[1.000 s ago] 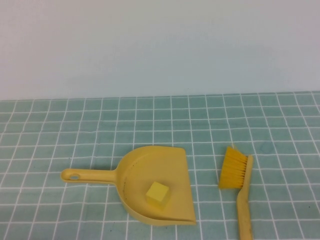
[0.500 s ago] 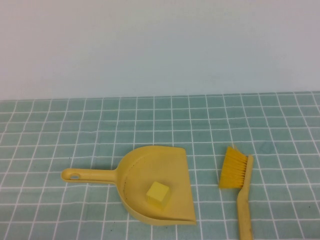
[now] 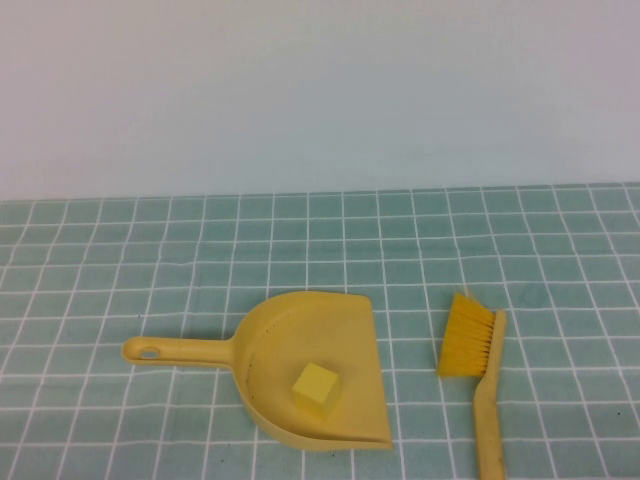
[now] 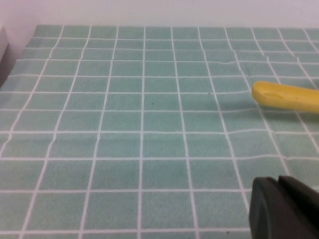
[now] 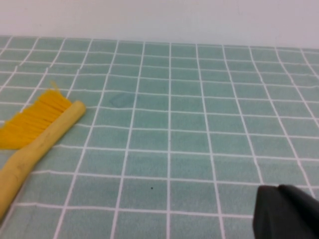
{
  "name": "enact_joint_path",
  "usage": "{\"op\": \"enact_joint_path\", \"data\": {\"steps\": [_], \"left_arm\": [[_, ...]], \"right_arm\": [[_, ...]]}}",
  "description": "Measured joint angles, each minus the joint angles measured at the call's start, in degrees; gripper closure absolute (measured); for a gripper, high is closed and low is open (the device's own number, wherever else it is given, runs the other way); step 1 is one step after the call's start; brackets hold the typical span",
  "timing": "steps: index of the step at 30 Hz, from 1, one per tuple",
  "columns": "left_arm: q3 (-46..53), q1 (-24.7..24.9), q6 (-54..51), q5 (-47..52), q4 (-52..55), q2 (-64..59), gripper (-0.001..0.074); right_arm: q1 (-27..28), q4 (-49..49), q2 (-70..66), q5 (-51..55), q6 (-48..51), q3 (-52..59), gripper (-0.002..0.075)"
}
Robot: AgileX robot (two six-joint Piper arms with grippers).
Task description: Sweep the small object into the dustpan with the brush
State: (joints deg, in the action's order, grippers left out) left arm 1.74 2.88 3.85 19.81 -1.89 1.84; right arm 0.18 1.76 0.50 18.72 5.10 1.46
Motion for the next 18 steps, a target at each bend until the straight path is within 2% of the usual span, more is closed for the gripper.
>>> {"op": "enact_joint_path", "data": {"steps": [7, 18], "left_arm": [[0.3, 0.0, -2.0, -3.5, 0.3, 0.1, 0.0735], [0.3, 0.0, -0.9, -3.4, 0.3, -0.1, 0.0735]], "right_arm": [[0.0, -1.8, 0.0, 1.4, -0.8, 0.0, 0.0727], [0.0, -1.8, 0.0, 1.7, -0.8, 0.0, 0.0727]]}}
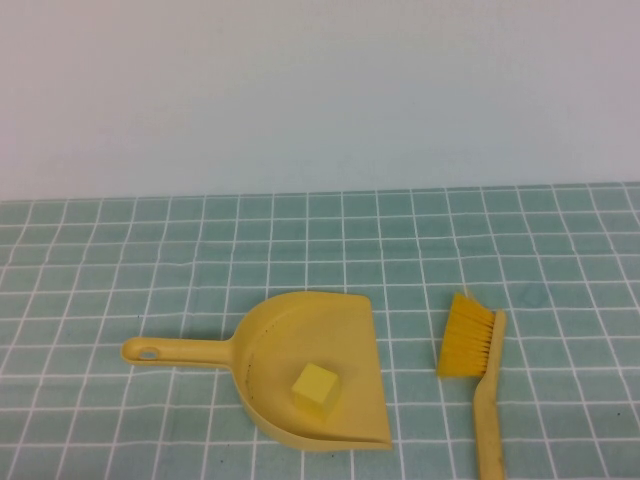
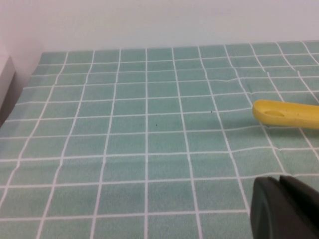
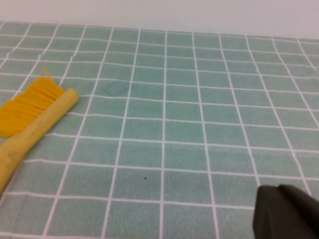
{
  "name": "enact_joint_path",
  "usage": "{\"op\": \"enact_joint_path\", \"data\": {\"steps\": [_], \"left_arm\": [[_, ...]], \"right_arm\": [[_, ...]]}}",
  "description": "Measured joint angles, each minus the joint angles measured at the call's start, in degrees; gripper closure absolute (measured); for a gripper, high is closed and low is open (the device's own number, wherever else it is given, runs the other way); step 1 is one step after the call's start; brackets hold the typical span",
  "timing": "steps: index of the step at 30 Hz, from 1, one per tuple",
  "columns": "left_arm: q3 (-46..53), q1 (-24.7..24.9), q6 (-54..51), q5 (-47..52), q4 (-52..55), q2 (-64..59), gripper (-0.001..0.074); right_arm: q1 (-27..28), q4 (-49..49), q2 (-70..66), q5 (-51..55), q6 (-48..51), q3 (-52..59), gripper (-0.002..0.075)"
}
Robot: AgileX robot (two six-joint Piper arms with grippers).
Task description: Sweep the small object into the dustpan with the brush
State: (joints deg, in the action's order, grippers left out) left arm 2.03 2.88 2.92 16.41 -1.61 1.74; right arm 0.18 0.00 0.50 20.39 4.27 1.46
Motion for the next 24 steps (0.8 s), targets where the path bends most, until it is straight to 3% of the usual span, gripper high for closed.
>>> {"op": "enact_joint_path", "data": {"steps": [24], "left_arm": [[0.0, -0.6, 0.0, 0.0, 0.1, 0.0, 0.0735]], "right_arm": [[0.0, 0.0, 0.0, 0.0, 0.0, 0.0, 0.0727]]}}
